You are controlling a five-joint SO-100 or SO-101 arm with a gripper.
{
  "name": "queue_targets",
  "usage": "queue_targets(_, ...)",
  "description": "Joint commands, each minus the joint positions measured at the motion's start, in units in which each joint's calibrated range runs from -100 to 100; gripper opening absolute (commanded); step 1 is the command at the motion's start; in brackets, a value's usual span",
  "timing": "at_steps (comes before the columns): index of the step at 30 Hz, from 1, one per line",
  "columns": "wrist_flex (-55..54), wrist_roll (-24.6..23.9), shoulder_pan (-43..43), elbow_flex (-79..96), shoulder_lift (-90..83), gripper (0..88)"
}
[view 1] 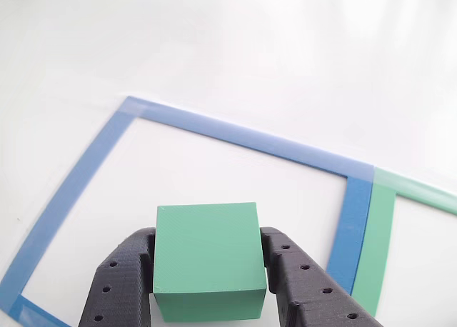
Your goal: Tower of hanoi
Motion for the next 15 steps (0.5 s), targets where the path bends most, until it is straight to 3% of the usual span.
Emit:
queue_targets(1,-3.90,0.00,-1.23,-2.44,1.13,9.4)
queue_targets(10,-5.28,0.00,-1.46,-3.98,4.41,10.5)
queue_targets(15,-5.93,0.00,-1.08,-4.07,5.37,18.7)
